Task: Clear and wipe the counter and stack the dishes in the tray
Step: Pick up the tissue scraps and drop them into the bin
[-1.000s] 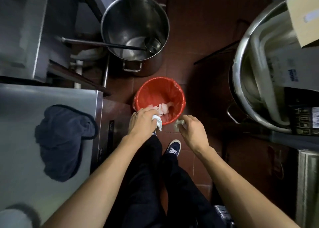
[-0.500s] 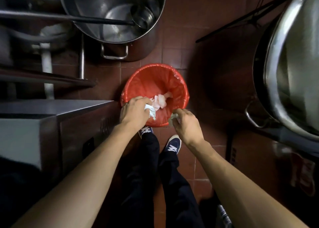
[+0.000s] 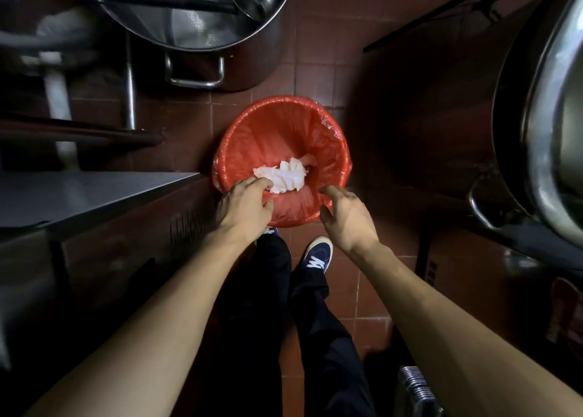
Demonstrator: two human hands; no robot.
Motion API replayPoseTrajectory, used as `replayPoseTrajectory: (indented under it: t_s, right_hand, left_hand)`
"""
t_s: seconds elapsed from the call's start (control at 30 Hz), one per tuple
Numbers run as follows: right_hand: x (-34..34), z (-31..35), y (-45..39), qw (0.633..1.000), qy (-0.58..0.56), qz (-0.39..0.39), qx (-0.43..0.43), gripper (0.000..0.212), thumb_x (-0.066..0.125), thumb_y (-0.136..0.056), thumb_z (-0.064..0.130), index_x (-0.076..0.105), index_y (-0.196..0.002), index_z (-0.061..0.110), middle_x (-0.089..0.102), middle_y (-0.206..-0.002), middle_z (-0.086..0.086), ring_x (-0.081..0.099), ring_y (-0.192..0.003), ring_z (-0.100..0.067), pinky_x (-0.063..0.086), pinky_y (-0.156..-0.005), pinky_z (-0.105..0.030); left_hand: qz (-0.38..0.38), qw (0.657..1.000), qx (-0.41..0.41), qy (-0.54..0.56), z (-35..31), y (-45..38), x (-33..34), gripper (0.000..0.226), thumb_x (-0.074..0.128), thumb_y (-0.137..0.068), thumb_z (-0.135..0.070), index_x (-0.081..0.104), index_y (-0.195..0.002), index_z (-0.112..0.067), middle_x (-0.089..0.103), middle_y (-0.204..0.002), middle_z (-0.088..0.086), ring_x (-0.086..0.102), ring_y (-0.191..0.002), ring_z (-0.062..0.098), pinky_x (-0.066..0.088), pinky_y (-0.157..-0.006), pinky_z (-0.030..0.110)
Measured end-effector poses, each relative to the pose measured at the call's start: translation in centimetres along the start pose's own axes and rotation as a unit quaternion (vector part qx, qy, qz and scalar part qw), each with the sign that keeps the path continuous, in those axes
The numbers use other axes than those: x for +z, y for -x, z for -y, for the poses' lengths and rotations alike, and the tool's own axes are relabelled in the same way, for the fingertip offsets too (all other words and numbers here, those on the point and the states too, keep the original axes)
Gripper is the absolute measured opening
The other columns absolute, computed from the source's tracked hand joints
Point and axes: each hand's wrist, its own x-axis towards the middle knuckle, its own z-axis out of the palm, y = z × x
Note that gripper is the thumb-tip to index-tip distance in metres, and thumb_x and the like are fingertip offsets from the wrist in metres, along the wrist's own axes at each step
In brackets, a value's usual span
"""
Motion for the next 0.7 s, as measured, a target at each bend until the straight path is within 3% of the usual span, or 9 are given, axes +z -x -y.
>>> replayPoseTrajectory:
  t_s: [0.37, 0.7]
  right_hand:
    - [-7.9, 4.9, 4.9, 0.999, 0.033, -0.036, -0.019, 0.035, 0.058, -0.086, 0.019, 0.061, -0.121, 0.02, 0.066, -0.121, -0.004, 0.062, -0.107, -0.033, 0.052, -0.087, -0.048]
    - [-13.7, 6.5, 12.1, 0.989, 0.022, -0.052, -0.136, 0.036, 0.057, -0.089, 0.018, 0.061, -0.125, 0.016, 0.064, -0.127, -0.004, 0.062, -0.11, -0.031, 0.051, -0.092, -0.046]
  left_hand:
    - [0.0, 1.0, 0.008, 0.002, -3.7, 6.7, -7.1, 0.038, 0.056, -0.094, -0.031, 0.056, -0.132, -0.03, 0.055, -0.137, -0.002, 0.051, -0.125, 0.027, 0.041, -0.102, 0.038]
    - [-0.128, 0.99, -0.044, 0.034, -7.3, 18.2, -11.0, 0.036, 0.055, -0.097, -0.035, 0.054, -0.133, -0.031, 0.056, -0.134, -0.004, 0.05, -0.124, 0.023, 0.041, -0.101, 0.039]
